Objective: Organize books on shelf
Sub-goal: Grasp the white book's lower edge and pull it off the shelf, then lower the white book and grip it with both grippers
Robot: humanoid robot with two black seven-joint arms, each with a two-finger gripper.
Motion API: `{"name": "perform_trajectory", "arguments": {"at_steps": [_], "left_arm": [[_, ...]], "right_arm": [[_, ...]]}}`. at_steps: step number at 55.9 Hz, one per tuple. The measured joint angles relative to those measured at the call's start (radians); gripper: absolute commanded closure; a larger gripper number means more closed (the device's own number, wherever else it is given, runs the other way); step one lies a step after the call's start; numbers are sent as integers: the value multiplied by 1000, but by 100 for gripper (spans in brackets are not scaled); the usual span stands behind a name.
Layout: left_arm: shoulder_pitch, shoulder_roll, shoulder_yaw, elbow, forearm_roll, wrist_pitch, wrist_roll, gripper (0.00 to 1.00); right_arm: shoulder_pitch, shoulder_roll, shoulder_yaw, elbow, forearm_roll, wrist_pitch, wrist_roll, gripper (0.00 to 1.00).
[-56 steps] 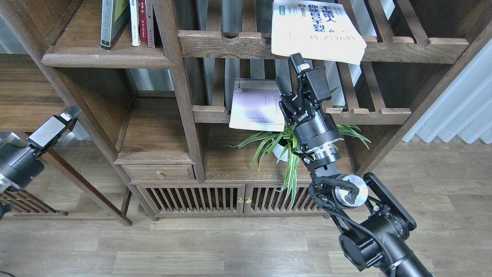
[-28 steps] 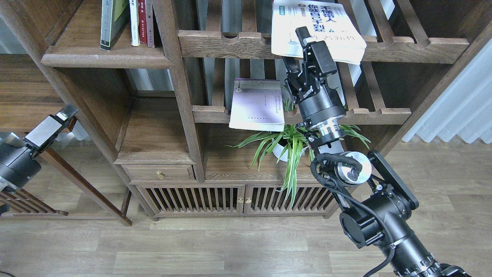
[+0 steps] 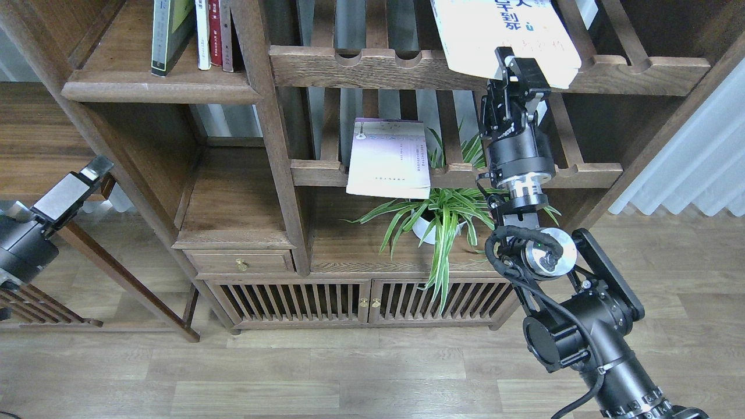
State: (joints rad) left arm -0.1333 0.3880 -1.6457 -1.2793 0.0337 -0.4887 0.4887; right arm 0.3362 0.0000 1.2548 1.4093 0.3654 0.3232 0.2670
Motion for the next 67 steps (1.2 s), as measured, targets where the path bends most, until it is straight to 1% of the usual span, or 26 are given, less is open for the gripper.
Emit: {"name": "perform_trajectory", "arguments": {"at_steps": [5,6,13,20,34,56,59,60,67], "left_arm": [[6,0,0,1,0,0,0,0],[11,0,0,4,0,0,0,0],[18,-1,-2,11,0,0,0,0],[23,-1,-3,17,0,0,0,0],[28,-2,-5,39,0,0,0,0],[29,-47,8,67,0,0,0,0],[30,-56,13,69,0,0,0,0],[30,-64,19,71,0,0,0,0],[31,-73,35,75,1,0,0,0]], "right_arm": [[-14,0,-10,47,26,73,-2,96],[-38,0,-22,87,46,119,-3,96],[-102,0,-36,160,63,156,-3,96],[-190,0,-31,205,73,165,-5,96],[-376,-3,29,223,96,165,-5,96],[-691,-143,118,222,124,166,-14,97],[-722,-163,124,219,125,166,-21,97],[-753,-180,128,215,125,166,-32,97],[-794,-211,131,186,126,166,-41,97]]}}
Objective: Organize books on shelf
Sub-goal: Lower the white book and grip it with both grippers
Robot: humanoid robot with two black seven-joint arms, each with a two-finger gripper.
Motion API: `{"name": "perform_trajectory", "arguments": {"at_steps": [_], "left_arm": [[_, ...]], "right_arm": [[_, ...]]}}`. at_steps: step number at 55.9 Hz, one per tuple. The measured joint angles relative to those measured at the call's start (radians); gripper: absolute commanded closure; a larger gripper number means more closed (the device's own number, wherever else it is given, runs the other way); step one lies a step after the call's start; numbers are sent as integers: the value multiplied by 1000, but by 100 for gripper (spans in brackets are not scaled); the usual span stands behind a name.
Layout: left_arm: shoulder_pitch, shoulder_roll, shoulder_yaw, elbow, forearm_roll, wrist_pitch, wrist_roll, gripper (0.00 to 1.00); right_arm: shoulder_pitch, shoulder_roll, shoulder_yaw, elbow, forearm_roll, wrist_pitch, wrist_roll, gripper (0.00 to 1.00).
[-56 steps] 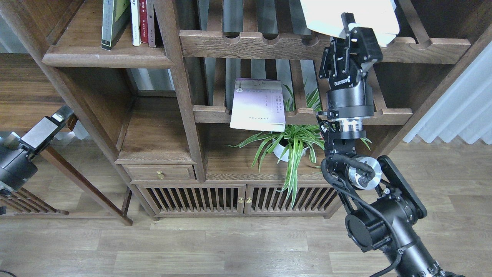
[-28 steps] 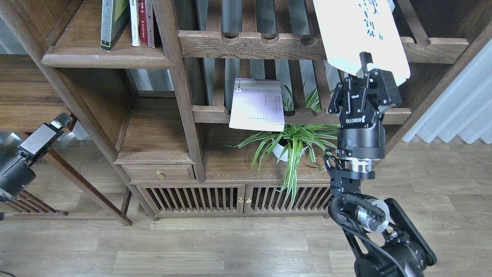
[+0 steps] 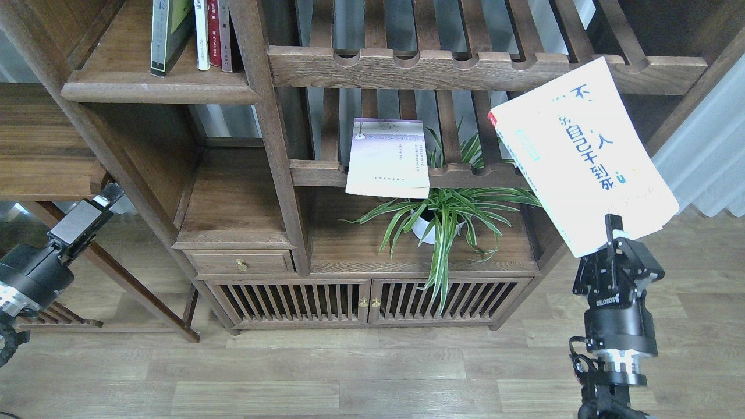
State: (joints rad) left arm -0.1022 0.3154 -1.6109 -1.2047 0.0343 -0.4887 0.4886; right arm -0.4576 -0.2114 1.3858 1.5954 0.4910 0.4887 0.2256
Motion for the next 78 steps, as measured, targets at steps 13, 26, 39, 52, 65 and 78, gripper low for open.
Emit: {"name": "perform_trajectory", "arguments": {"at_steps": [13,26,39,52,65,78], "left_arm": [[60,-88,23,2,-3,0,0,0],[153,-203,134,4,-109,0,0,0],[238,-302,255,0,-237,0,0,0],[281,-315,454,-10,-382,0,0,0],[283,-315,558,-7,-388,0,0,0],[262,-315,565,10,-370,0,0,0]], "right_arm": [[-25,-65,0,-49,0,0,-3,96],[-32,-71,-61,-74,0,0,-32,96],[-51,-58,-169,-109,-10,0,-92,96],[-67,-12,-267,-120,-36,0,-154,96],[-95,46,-317,-121,-98,0,-158,96],[-137,96,-355,-124,-169,0,-160,95]]}}
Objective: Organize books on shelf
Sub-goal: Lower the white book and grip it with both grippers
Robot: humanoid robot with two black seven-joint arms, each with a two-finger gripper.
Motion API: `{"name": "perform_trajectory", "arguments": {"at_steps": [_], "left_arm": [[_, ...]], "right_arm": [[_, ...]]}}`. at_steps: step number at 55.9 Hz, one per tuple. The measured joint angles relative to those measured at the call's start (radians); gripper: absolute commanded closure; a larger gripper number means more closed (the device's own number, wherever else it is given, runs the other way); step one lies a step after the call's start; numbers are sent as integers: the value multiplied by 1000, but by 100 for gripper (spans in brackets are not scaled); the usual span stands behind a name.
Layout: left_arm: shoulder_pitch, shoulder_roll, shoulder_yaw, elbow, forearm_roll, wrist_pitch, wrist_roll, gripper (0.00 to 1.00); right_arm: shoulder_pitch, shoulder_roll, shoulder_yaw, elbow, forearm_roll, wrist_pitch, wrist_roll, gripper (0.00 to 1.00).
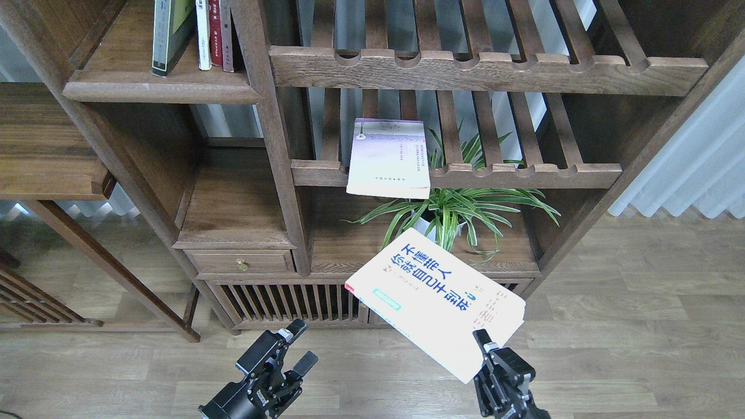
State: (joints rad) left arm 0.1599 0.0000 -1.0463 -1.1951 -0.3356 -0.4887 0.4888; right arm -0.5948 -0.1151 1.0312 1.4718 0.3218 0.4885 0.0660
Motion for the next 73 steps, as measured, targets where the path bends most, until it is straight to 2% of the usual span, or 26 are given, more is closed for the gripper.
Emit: {"name": "perform_trajectory", "arguments": {"at_steps": [16,24,25,31,52,58,60,73], "left_arm": [[-17,0,30,47,8,0,0,1],[-21,0,78,76,9,0,0,3],[-26,0,87,82,9,0,0,8],[-33,0,97,92,13,0,0,13],[-55,0,107,106,38,0,0,15],[-66,0,106,106,54,0,-1,23],[-68,0,106,106,57,0,-4,31],[-71,0,99,104,61,0,-12,48]], "right_arm": [[-40,4,-42,0,-50,0,-1,95],[-55,3,-63,0,-69,0,-20,95],[-57,3,-71,0,-75,0,-29,95],[-57,3,-75,0,-78,0,-33,95],[-60,2,-95,-2,-99,0,-42,95],[-68,1,-98,-4,-102,0,-44,95],[-70,0,-98,-4,-102,0,-44,95],[-80,-1,-98,-4,-108,0,-44,95]]}}
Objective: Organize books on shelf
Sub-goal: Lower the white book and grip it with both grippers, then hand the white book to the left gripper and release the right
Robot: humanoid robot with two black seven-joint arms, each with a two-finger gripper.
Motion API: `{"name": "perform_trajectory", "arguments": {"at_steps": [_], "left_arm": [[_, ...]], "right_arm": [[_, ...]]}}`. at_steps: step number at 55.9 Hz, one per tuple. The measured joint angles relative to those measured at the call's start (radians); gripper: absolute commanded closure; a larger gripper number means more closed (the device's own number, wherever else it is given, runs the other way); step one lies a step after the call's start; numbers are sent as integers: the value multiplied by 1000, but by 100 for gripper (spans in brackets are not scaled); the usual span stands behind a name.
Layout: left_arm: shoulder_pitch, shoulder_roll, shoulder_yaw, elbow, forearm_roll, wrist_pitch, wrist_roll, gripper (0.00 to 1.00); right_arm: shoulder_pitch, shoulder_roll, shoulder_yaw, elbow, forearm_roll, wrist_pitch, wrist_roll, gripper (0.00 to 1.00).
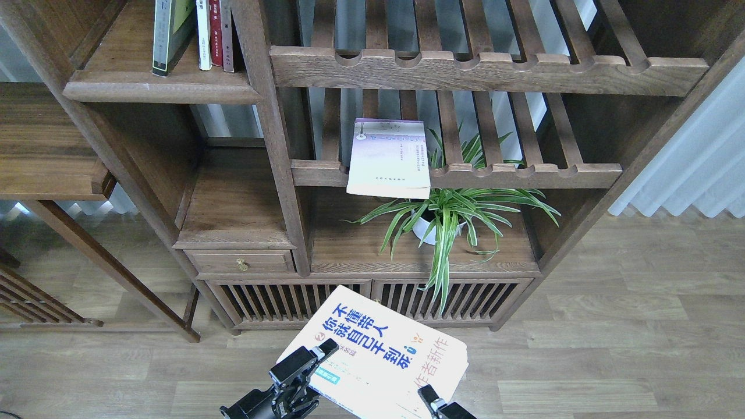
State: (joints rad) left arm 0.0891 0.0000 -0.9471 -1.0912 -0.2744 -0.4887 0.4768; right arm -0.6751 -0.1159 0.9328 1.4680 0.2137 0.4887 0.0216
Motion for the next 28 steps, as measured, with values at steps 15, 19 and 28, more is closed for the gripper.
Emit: {"name": "perform_trajectory", "arguments": {"at_steps": [15,19,28], "left_arm": [[0,0,18,-7,0,0,11,65],[2,0,23,-11,0,0,12,65],[9,0,38,-17,-1,0,12,93]], "right_arm": [[-6,-1,0,0,-1,0,0,95],[-6,-1,0,0,-1,0,0,95],[-6,-1,1,0,-1,0,0,95]]}}
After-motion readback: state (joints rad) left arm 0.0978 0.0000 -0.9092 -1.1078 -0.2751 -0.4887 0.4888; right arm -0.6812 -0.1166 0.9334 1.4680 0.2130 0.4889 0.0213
